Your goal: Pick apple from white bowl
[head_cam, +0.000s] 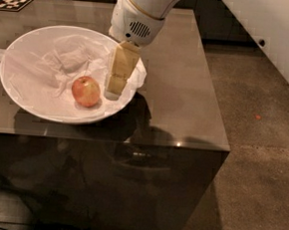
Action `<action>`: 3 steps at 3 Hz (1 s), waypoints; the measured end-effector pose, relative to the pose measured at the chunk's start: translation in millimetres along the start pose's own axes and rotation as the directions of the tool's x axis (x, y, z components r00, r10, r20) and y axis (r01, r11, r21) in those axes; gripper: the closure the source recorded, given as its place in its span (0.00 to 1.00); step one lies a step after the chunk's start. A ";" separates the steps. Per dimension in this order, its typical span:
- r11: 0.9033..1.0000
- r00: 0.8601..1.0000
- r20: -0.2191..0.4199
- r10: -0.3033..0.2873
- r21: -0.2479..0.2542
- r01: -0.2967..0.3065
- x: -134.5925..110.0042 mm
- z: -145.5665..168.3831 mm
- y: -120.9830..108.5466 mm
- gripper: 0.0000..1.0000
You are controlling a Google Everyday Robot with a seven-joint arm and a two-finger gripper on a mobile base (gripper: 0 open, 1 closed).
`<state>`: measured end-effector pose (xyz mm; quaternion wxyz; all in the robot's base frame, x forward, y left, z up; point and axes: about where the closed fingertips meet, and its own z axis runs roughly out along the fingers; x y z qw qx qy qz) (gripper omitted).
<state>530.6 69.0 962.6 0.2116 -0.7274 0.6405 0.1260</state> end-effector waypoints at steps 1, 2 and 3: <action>0.997 0.998 0.043 -0.039 -0.064 0.041 -39.4 21.3 -9.6 0.00; 0.997 0.998 0.047 -0.042 -0.059 0.045 -41.7 21.0 -10.1 0.00; 0.997 0.998 0.062 -0.003 -0.070 0.007 -33.2 42.5 -17.6 0.00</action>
Offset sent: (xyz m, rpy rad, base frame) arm 0.0145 0.0769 0.0000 0.0436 0.1073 0.1275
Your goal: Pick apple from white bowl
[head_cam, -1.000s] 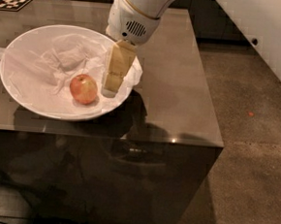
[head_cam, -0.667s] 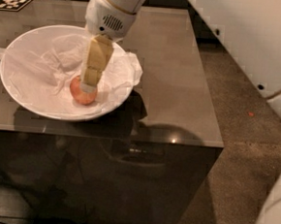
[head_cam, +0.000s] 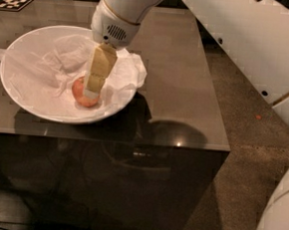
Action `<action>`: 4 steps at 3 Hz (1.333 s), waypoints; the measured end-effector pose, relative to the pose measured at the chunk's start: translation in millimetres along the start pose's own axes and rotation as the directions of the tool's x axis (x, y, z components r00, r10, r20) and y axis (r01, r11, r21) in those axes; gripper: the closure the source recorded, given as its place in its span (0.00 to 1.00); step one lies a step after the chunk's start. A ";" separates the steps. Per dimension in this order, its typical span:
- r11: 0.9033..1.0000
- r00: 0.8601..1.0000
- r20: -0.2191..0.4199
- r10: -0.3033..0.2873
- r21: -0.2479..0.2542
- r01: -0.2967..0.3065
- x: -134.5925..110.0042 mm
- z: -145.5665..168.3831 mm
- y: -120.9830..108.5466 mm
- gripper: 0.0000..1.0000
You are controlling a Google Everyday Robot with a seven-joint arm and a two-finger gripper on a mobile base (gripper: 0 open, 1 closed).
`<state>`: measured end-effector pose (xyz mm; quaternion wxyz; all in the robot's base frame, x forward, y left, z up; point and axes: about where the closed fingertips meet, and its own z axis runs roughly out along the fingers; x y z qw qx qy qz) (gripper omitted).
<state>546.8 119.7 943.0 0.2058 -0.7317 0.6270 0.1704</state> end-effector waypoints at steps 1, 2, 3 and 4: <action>0.998 0.998 -0.005 0.063 0.008 -0.063 11.6 21.0 -7.9 0.00; 0.992 0.992 -0.011 0.124 0.013 -0.124 21.7 34.7 -13.1 0.00; 0.992 0.992 -0.010 0.125 0.013 -0.125 21.5 34.9 -13.0 0.00; 0.991 0.991 0.012 0.132 0.009 -0.132 15.1 40.9 -8.2 0.00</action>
Offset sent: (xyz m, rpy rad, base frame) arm 0.0261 -0.0038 -0.0583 -0.0145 0.0838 -0.1881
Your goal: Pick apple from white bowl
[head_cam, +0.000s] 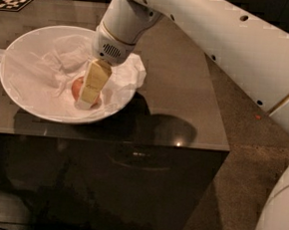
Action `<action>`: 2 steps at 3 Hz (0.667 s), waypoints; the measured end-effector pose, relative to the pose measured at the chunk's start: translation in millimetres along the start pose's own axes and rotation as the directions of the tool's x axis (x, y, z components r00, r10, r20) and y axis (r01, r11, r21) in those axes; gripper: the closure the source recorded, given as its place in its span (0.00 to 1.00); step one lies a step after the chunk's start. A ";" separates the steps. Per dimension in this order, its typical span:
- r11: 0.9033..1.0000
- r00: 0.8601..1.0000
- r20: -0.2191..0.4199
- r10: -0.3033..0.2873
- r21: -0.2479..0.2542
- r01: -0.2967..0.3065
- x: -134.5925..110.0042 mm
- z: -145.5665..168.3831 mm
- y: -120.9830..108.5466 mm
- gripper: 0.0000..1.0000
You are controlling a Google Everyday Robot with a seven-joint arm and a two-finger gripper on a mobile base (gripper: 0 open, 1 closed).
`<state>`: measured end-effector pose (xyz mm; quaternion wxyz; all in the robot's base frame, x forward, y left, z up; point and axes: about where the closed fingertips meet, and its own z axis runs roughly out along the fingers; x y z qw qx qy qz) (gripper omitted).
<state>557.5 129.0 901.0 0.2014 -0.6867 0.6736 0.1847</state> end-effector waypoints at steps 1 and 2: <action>1.000 1.000 -0.002 0.009 -0.023 -0.009 -8.6 15.3 6.4 0.00; 0.999 1.000 -0.008 0.018 -0.040 -0.019 -12.9 24.0 8.0 0.00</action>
Offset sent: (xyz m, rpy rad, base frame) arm -0.0090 0.0316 -0.0178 -0.0139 0.0637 0.0018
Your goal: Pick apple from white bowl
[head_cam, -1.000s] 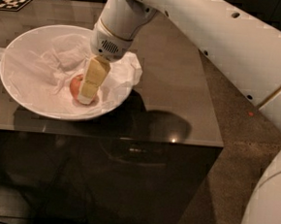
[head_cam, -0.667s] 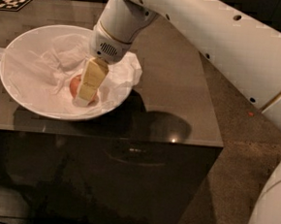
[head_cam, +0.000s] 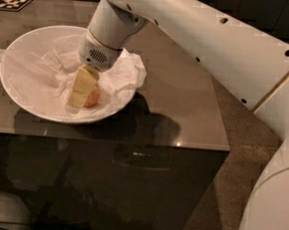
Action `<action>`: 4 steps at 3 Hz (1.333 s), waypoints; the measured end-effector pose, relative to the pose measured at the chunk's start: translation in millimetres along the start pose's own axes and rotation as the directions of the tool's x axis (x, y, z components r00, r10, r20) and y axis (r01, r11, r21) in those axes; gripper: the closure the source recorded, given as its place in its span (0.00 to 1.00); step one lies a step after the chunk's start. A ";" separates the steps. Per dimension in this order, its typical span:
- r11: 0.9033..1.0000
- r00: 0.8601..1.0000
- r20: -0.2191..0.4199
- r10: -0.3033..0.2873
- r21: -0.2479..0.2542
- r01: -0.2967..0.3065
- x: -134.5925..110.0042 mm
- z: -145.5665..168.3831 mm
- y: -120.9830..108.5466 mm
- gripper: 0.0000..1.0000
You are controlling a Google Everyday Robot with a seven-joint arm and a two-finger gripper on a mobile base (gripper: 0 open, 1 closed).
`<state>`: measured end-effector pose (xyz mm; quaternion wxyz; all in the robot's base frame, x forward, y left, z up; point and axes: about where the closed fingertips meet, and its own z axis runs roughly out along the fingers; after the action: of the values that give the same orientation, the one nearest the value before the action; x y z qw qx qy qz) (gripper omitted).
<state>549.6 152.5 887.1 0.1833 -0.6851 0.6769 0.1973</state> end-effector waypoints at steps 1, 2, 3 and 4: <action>1.000 1.000 -0.004 0.008 -0.006 -0.009 0.5 3.5 -2.5 0.00; 0.999 0.999 -0.003 0.032 -0.013 -0.032 7.5 8.5 -11.3 0.00; 0.999 0.999 0.019 0.028 -0.026 -0.028 16.5 13.0 -21.3 0.00; 0.999 0.999 0.033 0.027 -0.027 -0.026 25.9 12.8 -30.2 0.00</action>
Offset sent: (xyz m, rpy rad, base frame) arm 0.0232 -0.0088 -0.0188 -0.0030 0.0481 -0.0477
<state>579.6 137.5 862.3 0.1828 -0.6749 0.6802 0.2201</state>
